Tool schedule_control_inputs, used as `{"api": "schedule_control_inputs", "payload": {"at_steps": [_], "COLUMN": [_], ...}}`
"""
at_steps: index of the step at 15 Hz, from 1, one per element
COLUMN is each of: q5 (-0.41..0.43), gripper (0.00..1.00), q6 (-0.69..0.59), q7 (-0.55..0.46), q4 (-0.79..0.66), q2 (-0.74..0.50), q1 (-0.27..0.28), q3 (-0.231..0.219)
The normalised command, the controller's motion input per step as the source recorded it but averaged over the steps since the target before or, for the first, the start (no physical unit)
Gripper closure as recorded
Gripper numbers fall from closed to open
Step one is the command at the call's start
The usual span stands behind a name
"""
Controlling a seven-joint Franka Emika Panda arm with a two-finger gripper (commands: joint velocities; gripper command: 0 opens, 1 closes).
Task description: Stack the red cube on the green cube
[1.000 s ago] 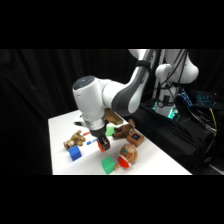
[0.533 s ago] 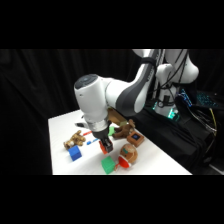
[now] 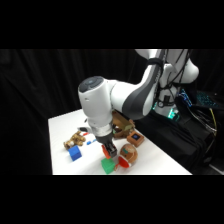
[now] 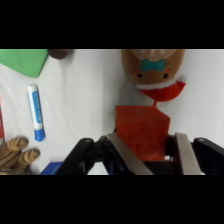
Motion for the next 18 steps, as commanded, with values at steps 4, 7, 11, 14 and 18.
{"api": "schedule_control_inputs", "payload": {"at_steps": [4, 7, 11, 14, 18], "q5": [-0.072, -0.073, -0.062, -0.064, -0.063], "gripper": [0.74, 0.74, 0.74, 0.74, 0.23], "q6": [0.18, 0.12, 0.07, 0.07, 0.07], "q7": [0.11, 0.1, 0.08, 0.07, 0.07], "q4": [0.09, 0.11, 0.13, 0.13, 0.13], "q2": [0.1, 0.1, 0.09, 0.07, 0.07], "q1": [0.045, 0.042, 0.036, 0.037, 0.033], "q3": [0.005, -0.012, -0.023, -0.034, -0.04]}}
